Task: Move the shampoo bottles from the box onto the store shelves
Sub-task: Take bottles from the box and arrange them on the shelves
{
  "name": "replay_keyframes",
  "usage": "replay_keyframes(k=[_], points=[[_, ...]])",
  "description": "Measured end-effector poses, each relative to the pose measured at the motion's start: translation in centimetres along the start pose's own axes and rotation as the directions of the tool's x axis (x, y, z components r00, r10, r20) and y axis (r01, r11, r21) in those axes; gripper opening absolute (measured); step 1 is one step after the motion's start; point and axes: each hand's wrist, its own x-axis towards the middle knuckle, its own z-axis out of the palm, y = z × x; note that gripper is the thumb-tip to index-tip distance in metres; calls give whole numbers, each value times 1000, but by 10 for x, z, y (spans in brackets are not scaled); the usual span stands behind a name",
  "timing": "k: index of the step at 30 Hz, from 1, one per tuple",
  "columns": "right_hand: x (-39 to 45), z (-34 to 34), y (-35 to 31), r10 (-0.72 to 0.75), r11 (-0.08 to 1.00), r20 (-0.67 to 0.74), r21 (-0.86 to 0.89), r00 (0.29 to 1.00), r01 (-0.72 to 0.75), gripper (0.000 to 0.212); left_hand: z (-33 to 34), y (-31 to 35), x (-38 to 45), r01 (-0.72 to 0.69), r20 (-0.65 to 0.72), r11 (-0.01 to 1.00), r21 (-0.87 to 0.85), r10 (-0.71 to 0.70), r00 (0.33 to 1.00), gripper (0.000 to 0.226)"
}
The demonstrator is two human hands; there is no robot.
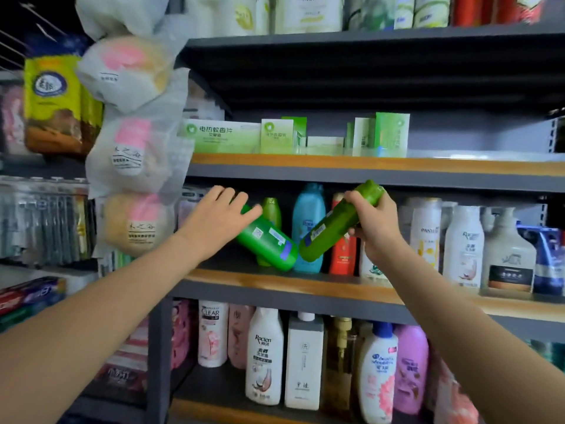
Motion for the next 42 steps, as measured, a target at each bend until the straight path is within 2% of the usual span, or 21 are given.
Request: replay_keyframes(k=[2,3,5,7,10,13,15,18,23,26,29,31,33,34,35,37,38,40,42], points=[[7,11,8,-56,997,23,-57,998,58,17,5,0,3,22,57,1000,-3,-21,998,44],[11,14,12,-85,993,43,-78,995,88,18,4,-1,5,29,131,1000,6,-29,991,51],[17,18,19,-126,984,130,-112,983,141,17,6,-3,8,69,352,997,46,-81,932,62],[20,18,26,-155,962,301,-169,941,213,21,11,-3,8,107,488,990,94,-139,862,59],[23,22,36,-138,946,496,-190,858,262,28,13,-4,8,98,550,990,98,-136,824,53],[30,31,39,-41,976,566,-152,823,153,25,15,-4,9,67,603,996,56,-87,793,54],[35,38,41,38,985,597,-160,802,72,23,13,-6,13,56,628,998,22,-58,776,55],[43,51,47,108,979,619,-203,778,25,28,11,-11,21,45,657,998,-33,-12,754,54],[56,69,58,130,982,544,-189,829,-31,44,16,-17,33,61,740,989,-137,61,670,61],[60,78,66,160,980,509,-182,846,-76,47,22,-21,40,88,749,973,-213,105,654,64],[65,84,69,163,936,471,-353,867,16,42,27,-26,44,158,754,938,-310,141,641,64],[70,87,68,112,821,466,-541,878,183,43,31,-29,42,261,734,882,-392,129,666,61],[74,89,65,26,621,496,-688,868,375,44,34,-31,38,365,713,811,-457,89,695,59],[77,91,65,-4,552,505,-719,863,423,45,36,-31,37,416,701,767,-489,61,710,58],[78,92,63,-19,527,507,-728,862,440,45,37,-31,36,464,687,716,-522,30,726,55],[78,93,61,-12,557,502,-715,865,422,37,38,-31,36,548,669,590,-593,-17,743,48],[78,93,60,18,614,491,-693,871,378,30,39,-30,37,585,671,519,-623,-30,741,44],[79,89,60,124,765,454,-610,883,206,21,41,-29,39,650,684,376,-661,-55,727,35],[77,83,53,249,850,441,-526,862,23,26,42,-28,41,693,695,259,-673,-102,712,33]])
